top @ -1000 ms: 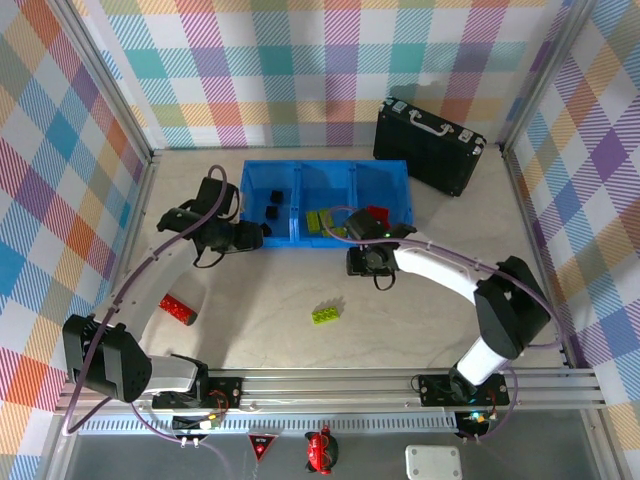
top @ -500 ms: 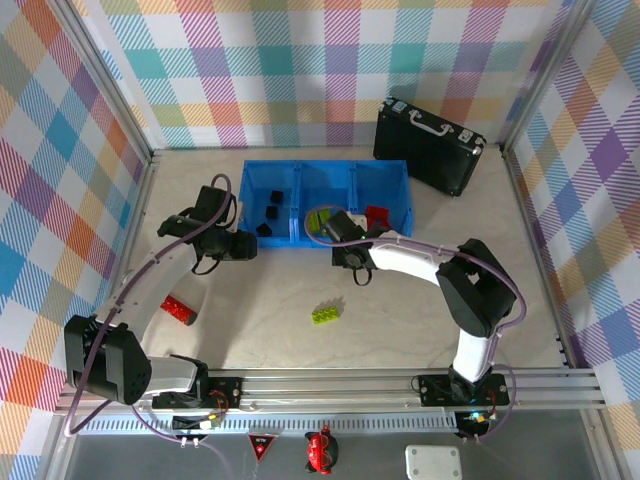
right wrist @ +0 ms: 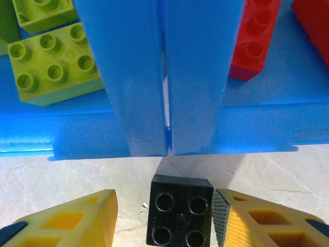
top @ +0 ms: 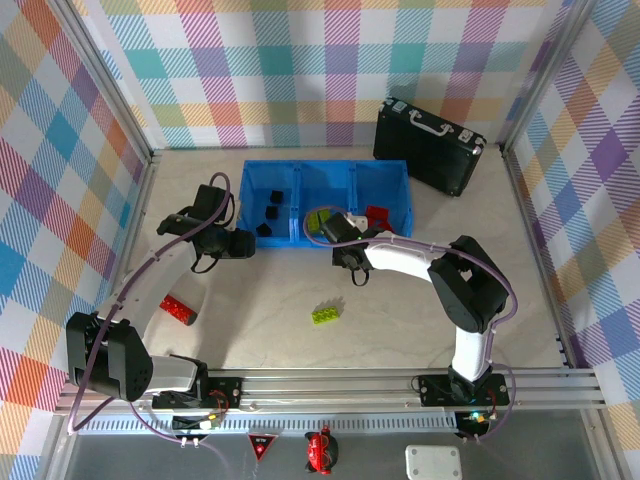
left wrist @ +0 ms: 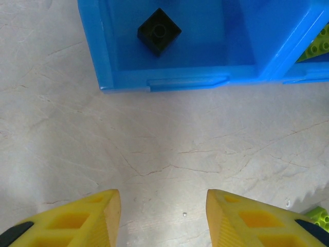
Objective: Sort the legos into containers by color
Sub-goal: Pick up the lego from the center of the table.
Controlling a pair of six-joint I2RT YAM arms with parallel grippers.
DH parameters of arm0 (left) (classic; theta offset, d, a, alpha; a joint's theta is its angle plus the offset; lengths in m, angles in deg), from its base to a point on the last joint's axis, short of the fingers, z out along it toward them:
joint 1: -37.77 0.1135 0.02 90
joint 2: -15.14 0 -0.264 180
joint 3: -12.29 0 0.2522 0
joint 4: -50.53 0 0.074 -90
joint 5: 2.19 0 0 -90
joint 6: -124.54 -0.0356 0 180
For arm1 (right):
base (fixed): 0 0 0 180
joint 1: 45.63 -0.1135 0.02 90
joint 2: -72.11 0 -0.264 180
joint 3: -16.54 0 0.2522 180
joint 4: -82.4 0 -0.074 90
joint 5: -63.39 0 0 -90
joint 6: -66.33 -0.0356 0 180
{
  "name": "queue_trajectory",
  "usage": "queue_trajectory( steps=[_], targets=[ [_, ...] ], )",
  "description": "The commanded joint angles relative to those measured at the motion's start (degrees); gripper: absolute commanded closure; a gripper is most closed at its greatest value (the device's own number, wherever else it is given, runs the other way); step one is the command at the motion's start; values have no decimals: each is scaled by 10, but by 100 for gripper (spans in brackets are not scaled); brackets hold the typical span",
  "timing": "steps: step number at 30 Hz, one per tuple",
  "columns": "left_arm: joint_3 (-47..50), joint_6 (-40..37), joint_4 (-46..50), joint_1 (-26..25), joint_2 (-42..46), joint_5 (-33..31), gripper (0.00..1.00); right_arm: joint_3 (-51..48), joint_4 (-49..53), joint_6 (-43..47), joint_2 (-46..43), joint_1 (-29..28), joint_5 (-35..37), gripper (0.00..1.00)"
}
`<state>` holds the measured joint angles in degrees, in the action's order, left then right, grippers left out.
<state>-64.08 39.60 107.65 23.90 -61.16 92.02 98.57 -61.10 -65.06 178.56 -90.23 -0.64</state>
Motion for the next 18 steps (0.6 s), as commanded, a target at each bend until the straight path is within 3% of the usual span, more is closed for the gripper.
queue_trajectory(
  steps=[1, 18],
  targets=[
    [-7, -6, 0, 12, 3, -4, 52, -3, -5, -16, 5, -3, 20, 47],
    [-8, -5, -1, 28, 3, 5, 53, -30, -27, -33, 18, -4, 13, 52]
  ],
)
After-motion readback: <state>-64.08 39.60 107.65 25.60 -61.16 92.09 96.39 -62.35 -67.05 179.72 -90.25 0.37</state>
